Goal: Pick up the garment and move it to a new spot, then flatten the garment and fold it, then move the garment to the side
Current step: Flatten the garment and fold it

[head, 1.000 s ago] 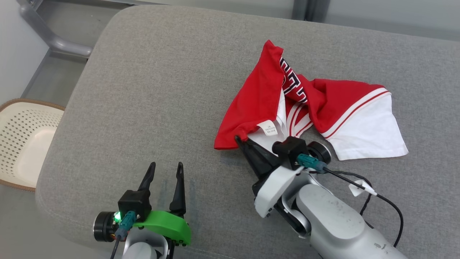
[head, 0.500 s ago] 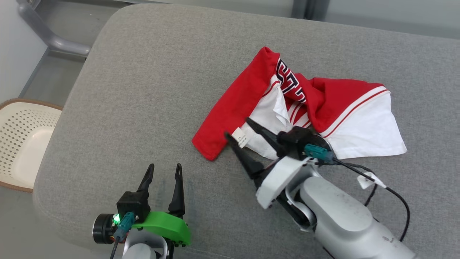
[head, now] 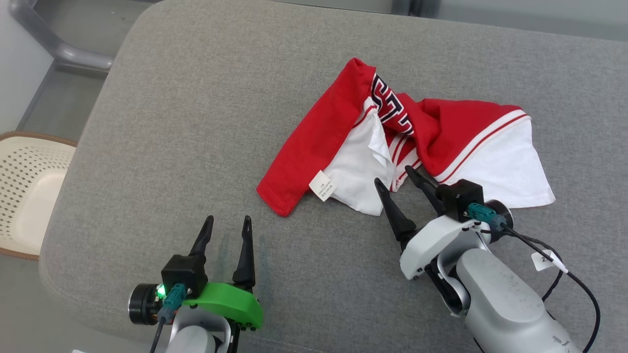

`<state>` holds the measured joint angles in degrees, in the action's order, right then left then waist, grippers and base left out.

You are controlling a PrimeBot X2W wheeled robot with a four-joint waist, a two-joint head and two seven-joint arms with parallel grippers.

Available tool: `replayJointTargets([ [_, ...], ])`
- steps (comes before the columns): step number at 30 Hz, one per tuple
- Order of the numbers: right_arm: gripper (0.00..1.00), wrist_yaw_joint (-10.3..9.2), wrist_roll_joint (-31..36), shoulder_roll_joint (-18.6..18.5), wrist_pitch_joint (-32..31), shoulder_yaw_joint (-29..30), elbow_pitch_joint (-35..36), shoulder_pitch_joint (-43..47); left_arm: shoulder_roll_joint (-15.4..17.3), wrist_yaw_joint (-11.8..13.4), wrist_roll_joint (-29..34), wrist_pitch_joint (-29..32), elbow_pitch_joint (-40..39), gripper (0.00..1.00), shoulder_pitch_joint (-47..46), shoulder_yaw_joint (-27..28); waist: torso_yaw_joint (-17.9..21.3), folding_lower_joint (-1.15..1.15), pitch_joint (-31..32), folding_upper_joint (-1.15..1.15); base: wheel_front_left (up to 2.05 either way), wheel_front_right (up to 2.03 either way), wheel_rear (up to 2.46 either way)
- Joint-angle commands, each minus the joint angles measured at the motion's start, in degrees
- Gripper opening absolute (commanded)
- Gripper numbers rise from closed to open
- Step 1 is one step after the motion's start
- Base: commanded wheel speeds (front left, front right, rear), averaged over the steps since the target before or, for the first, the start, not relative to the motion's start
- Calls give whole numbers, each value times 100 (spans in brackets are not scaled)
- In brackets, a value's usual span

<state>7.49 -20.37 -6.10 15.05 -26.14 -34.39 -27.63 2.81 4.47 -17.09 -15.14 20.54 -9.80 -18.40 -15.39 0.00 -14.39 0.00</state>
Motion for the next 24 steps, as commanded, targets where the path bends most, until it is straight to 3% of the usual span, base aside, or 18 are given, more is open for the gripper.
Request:
replayJointTargets([
  [1,100,-1,72,13,16,71,-57,-35,18,-12,-19,3,-5,100,-68,3,-86,0,-37,0,0,0,0],
  [7,100,-1,252,98,16,198,-432,-193,18,-5,-32,3,3,100,-44,-16,-251,0,-73,0,0,0,0],
  [8,84,-1,267,116,16,191,-479,-235,18,-2,-26,3,8,100,-35,-10,-265,0,-76,0,0,0,0],
  [9,42,0,278,127,16,190,-510,-264,18,-1,-22,4,9,100,-30,-5,-272,0,-83,0,0,0,0],
  [10,8,0,282,138,16,195,-531,-299,18,4,-17,4,7,100,-29,1,-275,0,-94,0,0,0,0],
  [11,8,-1,291,141,16,197,-545,-322,18,10,-12,4,5,100,-26,6,-270,0,-97,0,0,0,0],
  [12,0,-1,331,119,16,242,-523,-359,18,18,-2,4,5,100,-16,21,-254,0,-95,0,0,0,0],
  [17,0,-1,714,-195,16,629,-456,-447,17,-16,66,4,30,100,50,67,-53,0,17,0,0,0,0],
  [24,0,-3,1860,-1038,16,1459,424,-690,20,-82,183,4,106,100,121,128,514,0,320,0,0,0,0],
])
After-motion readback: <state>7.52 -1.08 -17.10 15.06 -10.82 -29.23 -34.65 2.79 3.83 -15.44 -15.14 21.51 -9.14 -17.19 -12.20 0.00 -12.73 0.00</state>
